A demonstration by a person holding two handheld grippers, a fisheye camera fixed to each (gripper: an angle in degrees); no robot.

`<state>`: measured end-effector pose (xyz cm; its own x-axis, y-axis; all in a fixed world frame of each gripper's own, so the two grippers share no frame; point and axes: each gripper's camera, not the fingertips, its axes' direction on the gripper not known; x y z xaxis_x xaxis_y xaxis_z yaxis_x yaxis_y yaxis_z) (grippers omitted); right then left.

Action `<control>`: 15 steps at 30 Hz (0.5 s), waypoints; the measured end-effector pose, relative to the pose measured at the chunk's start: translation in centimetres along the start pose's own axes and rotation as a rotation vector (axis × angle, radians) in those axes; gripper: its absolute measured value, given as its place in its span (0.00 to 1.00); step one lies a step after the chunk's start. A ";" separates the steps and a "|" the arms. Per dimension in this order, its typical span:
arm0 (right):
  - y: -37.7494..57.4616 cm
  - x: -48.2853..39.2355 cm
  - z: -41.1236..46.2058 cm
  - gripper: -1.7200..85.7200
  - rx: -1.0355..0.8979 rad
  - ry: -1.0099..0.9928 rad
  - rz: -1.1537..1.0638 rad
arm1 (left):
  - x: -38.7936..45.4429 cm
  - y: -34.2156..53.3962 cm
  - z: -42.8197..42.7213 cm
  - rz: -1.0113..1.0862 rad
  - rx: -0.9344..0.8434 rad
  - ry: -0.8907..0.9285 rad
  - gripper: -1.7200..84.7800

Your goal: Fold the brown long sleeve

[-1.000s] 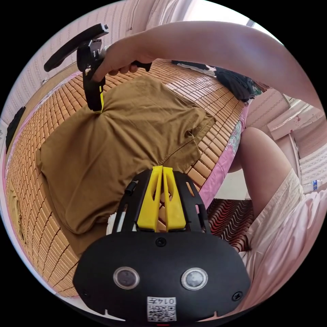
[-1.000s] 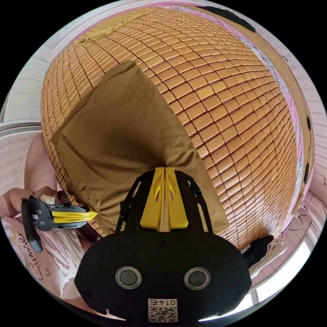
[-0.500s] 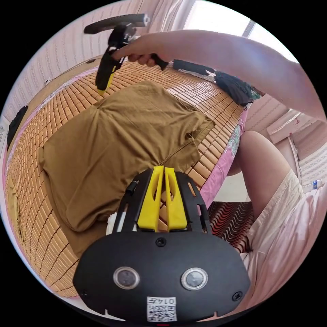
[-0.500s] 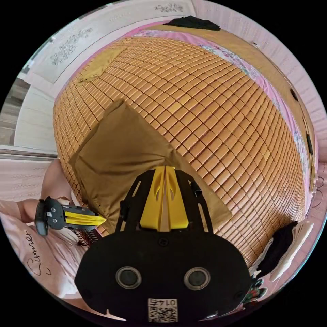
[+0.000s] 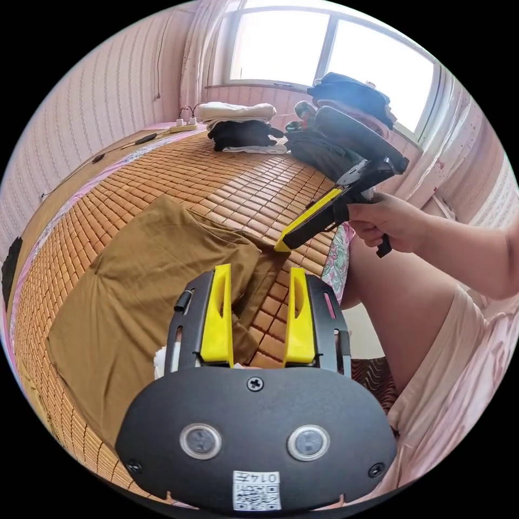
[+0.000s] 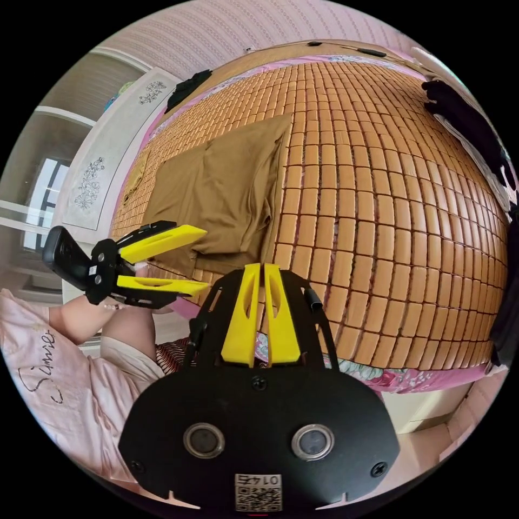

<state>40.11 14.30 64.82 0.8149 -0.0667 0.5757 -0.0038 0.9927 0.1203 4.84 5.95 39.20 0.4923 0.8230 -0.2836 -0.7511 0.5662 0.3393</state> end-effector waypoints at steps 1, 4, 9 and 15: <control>0.6 0.7 0.0 0.04 0.005 -0.040 -0.011 | 0.2 -0.4 0.5 0.004 -0.022 -0.004 0.21; 2.4 2.5 -1.0 0.03 0.076 -0.155 -0.016 | 1.4 -1.9 1.9 0.024 -0.077 -0.009 0.22; 5.3 4.5 -2.2 0.03 0.131 -0.363 -0.067 | 2.8 -1.5 0.4 -0.039 -0.089 -0.121 0.04; 10.5 11.6 -1.9 0.11 0.284 -0.293 0.208 | 5.9 2.8 -3.5 0.063 -0.111 -0.049 0.02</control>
<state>50.59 24.15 71.25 0.5816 0.0646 0.8109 -0.3420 0.9239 0.1717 4.14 12.27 35.35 0.4613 0.8597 -0.2193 -0.8242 0.5067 0.2528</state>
